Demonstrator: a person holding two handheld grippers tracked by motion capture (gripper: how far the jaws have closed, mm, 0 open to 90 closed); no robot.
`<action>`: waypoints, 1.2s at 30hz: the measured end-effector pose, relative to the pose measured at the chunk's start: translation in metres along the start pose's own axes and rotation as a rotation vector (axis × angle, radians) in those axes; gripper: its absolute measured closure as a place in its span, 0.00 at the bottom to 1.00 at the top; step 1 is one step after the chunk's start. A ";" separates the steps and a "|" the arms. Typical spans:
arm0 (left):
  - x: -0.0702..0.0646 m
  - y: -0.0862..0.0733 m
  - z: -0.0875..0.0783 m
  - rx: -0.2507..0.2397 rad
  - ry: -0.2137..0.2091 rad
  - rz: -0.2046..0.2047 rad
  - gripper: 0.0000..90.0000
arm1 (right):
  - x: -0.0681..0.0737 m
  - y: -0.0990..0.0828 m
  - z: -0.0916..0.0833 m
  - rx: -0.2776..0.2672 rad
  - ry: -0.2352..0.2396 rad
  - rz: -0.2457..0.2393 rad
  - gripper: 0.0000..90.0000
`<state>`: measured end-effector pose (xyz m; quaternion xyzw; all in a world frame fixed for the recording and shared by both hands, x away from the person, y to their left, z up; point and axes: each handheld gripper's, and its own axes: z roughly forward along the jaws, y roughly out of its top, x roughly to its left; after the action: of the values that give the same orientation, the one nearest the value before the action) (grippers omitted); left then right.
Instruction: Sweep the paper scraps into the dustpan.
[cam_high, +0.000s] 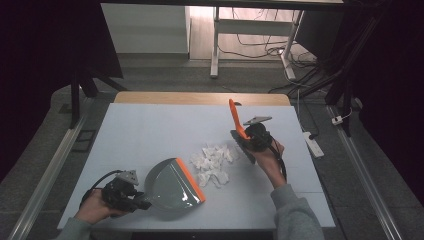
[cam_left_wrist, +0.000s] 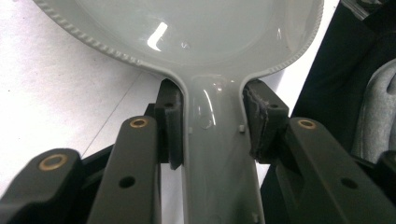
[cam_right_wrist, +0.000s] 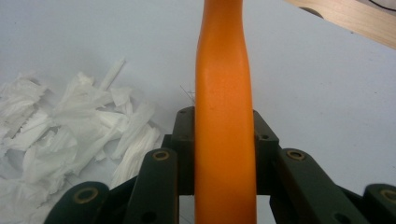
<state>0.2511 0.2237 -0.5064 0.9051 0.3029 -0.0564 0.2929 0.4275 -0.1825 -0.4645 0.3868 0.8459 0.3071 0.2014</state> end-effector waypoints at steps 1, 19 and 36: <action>0.000 0.000 0.000 0.003 0.000 0.001 0.68 | 0.001 0.000 0.002 0.003 -0.002 -0.004 0.78; 0.003 0.003 0.005 0.008 -0.022 -0.011 0.68 | 0.019 0.007 0.018 0.026 0.012 -0.041 0.78; 0.004 0.005 0.008 0.004 -0.033 -0.025 0.68 | 0.040 0.017 0.030 0.049 0.030 -0.099 0.78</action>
<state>0.2579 0.2185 -0.5118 0.9008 0.3093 -0.0758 0.2952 0.4288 -0.1318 -0.4792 0.3445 0.8742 0.2819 0.1940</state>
